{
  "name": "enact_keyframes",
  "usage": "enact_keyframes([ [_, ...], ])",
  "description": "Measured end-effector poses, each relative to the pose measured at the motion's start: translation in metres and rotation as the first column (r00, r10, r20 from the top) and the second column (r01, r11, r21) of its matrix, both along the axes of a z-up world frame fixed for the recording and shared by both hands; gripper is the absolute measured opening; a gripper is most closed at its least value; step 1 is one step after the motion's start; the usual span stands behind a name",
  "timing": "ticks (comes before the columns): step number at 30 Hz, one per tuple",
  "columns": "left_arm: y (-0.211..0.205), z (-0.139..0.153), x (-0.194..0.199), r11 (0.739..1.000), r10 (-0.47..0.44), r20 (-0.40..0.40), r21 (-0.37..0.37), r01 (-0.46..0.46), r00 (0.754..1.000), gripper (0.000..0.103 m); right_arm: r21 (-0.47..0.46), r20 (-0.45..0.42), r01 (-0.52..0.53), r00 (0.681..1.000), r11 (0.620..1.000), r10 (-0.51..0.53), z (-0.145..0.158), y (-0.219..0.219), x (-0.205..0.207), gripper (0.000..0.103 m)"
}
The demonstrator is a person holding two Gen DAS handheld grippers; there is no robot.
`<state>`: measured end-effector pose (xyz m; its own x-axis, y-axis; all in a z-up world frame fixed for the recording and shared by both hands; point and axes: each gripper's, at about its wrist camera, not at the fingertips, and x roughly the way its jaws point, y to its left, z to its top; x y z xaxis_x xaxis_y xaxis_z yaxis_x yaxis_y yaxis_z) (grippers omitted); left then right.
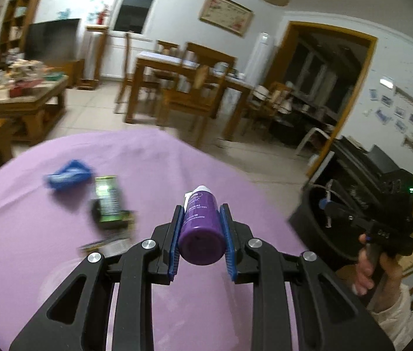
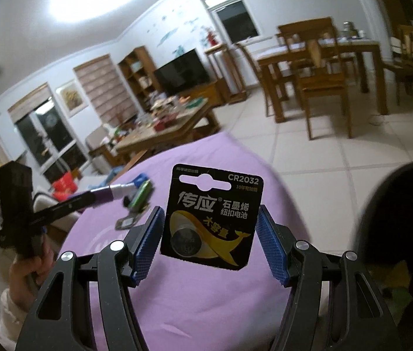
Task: Collect trash
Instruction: 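Drop the spray bottle and battery card into the black bin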
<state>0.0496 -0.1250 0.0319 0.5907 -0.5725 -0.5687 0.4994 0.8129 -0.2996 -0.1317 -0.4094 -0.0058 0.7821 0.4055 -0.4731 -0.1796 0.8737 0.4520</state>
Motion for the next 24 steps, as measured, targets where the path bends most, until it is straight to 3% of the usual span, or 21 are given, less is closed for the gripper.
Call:
enact_keyframes([
  [8,-0.104,-0.006,0.003,0.982,-0.186,-0.027,-0.042,0.185,0.982,0.025,0.028,-0.005,0.155,0.988,0.987,-0.155,-0.009,-0.082,-0.043,0.064],
  [15,-0.184,-0.008,-0.007,0.944,-0.328,-0.031,-0.050,0.326,0.944,0.025,0.066,-0.019,0.269,0.963,0.961,-0.268,-0.025,-0.142,-0.081,0.064],
  [24,-0.256,-0.030,-0.027,0.895,-0.446,-0.078,-0.019,0.446,0.892,0.025,0.103,-0.059,0.373,0.928,0.922,-0.369,-0.054,-0.196,-0.106,0.064],
])
